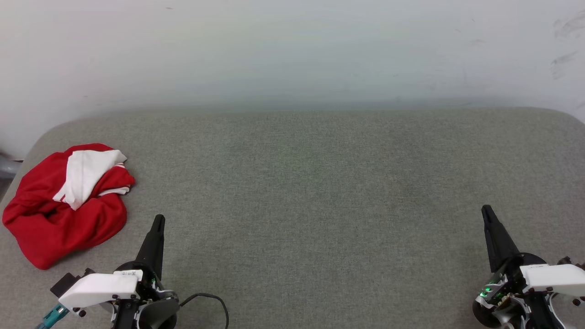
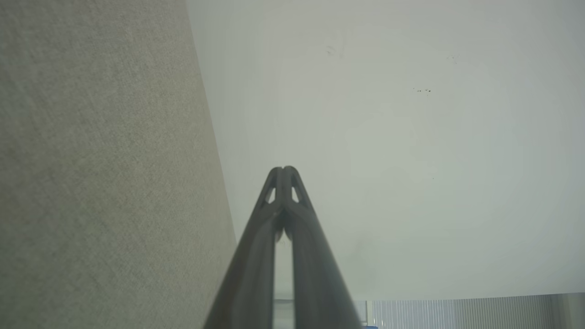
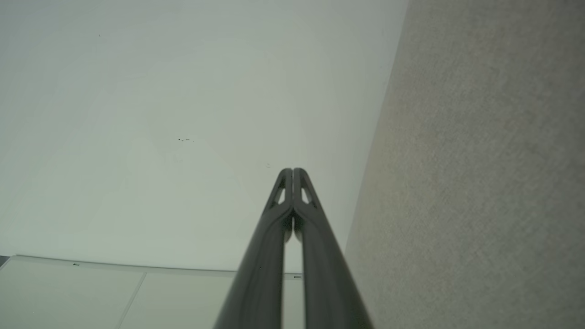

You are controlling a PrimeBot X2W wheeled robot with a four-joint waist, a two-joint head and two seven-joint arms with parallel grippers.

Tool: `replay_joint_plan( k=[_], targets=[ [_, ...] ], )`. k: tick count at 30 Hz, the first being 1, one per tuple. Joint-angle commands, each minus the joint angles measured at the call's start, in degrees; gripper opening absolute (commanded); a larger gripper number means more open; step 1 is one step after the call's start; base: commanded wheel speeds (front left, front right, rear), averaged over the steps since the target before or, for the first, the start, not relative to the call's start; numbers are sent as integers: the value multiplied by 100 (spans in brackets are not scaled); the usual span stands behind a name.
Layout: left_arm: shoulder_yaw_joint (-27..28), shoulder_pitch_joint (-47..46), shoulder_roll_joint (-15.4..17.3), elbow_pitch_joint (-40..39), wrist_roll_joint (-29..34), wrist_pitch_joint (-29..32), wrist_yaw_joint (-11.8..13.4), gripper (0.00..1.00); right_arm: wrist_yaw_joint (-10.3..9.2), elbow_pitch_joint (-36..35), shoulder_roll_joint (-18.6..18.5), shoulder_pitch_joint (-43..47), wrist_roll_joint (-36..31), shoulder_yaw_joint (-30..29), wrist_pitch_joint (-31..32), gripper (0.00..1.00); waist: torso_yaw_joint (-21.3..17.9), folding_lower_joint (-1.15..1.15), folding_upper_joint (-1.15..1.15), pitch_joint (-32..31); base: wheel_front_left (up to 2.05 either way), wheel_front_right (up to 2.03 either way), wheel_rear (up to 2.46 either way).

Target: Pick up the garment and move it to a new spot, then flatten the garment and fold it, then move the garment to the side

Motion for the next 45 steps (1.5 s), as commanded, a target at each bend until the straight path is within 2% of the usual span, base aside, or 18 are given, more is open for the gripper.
replay_joint_plan(
  k=[1,25,26,30,45],
  targets=[
    [13,-43,-8,-5,21,1,-25,0,-3,4,21,-72,16,5,-5,0,0,0,0,0,0,0,0],
    [12,-43,-8,-5,21,1,-25,0,-3,4,21,-72,16,5,-6,0,0,0,0,0,0,0,0],
    [1,0,0,-1,1,-2,0,100,0,-1,0,0,-2,0,-2,100,0,0,0,0,0,0,0],
    [-27,167,-13,193,-1,-4,8,100,-1,193,4,172,-2,3,-1,100,0,0,0,0,0,0,0],
    [-257,323,-11,-4,158,-476,4,100,-1,49,4,269,-601,83,-473,100,-13,0,0,8,0,0,0]
  ],
)
